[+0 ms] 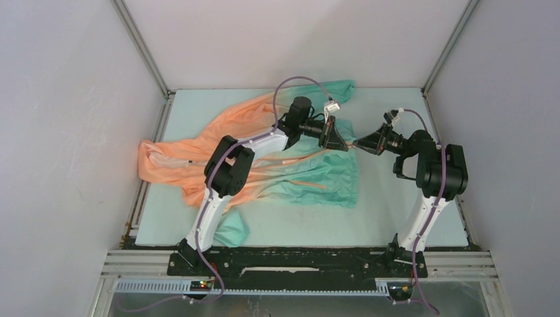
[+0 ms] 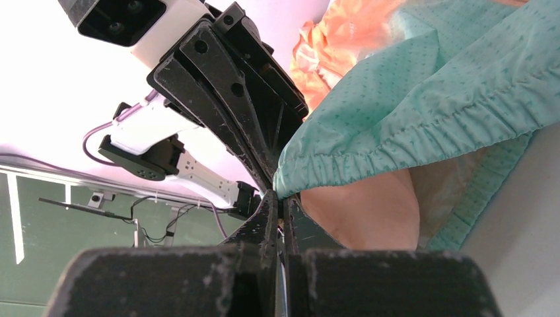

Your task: Zip up the jacket

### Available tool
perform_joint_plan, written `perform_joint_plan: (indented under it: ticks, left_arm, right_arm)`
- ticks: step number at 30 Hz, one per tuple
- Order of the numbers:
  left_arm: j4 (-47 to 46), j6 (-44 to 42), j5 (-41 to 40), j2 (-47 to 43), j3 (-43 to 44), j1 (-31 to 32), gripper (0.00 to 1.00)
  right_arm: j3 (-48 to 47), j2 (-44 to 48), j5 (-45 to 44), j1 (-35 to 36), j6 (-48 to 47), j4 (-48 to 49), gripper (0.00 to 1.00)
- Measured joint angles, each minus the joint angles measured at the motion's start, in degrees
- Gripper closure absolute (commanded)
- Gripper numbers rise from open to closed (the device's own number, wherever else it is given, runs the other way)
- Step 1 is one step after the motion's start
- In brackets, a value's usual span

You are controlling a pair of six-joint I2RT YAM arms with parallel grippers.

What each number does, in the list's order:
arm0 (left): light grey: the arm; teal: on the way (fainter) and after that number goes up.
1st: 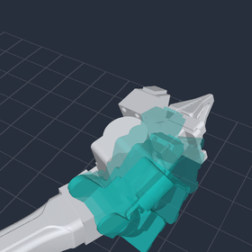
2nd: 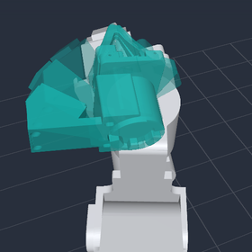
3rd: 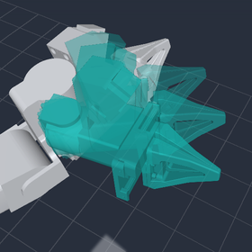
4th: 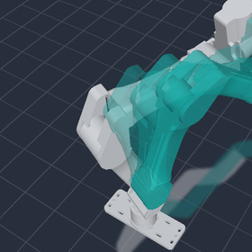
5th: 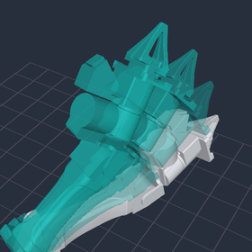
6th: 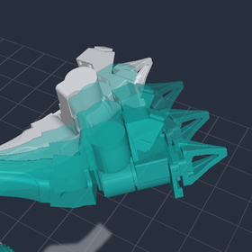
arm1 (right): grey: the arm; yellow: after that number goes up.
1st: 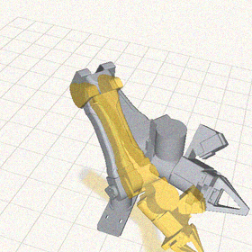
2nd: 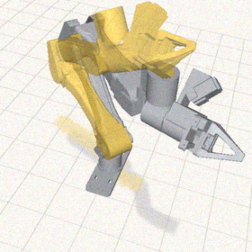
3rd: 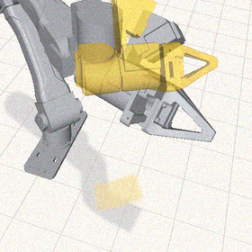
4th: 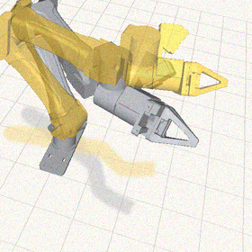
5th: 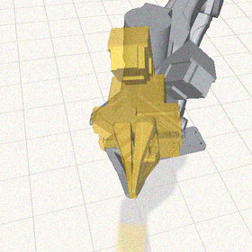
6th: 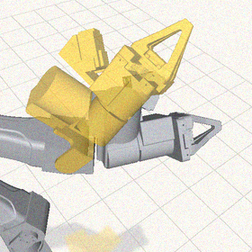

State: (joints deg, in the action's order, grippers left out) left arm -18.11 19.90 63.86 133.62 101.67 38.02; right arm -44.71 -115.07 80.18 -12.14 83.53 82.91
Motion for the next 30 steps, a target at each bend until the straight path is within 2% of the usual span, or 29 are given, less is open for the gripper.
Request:
perform_joint_plan:
  ticks: [13,23,30]
  left_arm:
    - [0.7,2.6,3.0,2.3,4.3,0.1,1.00]
    - [8.7,1.2,3.4,3.7,8.7,0.0,1.00]
    - [13.8,-0.5,0.2,4.1,10.3,0.1,1.00]
  right_arm:
    - [0.0,0.0,-0.5,0.7,-0.2,0.1,1.00]
    - [0.0,0.0,-0.7,0.9,-0.6,0.2,1.00]
    - [0.0,0.3,-1.8,1.0,-2.5,-1.0,1.00]
